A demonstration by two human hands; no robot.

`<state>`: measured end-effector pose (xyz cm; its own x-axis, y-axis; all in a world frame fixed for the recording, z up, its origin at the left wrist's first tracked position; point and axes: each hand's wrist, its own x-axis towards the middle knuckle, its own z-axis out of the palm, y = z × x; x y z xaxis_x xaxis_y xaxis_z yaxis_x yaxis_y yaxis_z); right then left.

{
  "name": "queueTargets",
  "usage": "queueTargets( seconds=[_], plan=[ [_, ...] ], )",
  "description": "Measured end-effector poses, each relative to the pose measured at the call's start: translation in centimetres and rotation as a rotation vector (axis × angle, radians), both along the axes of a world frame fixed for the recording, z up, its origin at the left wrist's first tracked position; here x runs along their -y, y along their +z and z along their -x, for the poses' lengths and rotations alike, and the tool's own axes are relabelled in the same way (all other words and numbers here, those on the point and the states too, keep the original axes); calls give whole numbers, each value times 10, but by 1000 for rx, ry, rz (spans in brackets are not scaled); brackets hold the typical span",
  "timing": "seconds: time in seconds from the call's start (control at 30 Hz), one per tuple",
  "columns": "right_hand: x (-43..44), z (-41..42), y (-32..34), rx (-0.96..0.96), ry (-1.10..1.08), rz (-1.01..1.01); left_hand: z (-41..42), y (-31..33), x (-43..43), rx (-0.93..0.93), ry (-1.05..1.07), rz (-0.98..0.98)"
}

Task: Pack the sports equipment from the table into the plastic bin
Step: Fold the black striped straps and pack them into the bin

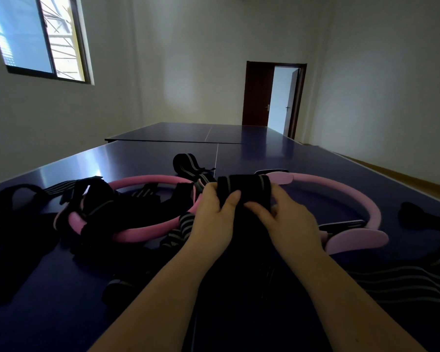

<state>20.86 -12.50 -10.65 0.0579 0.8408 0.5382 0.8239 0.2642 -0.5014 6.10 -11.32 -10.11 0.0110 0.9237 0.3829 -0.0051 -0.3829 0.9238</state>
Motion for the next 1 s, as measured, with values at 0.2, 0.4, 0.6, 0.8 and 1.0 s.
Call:
queueTargets(
  seconds=[0.2,0.4,0.6,0.8,1.0],
  plan=[
    [-5,12,-6,-526,242,132,5,9,-5,517,-65,142],
    [-2,15,18,-1017,362,418,6,11,-4,633,-94,219],
    [-5,2,6,-1130,361,254,1,8,0,322,-100,166],
    [-1,-4,11,-1128,356,68,6,6,4,-115,29,41],
    [1,4,11,-1075,430,72,8,4,-2,-216,219,49]
  ],
)
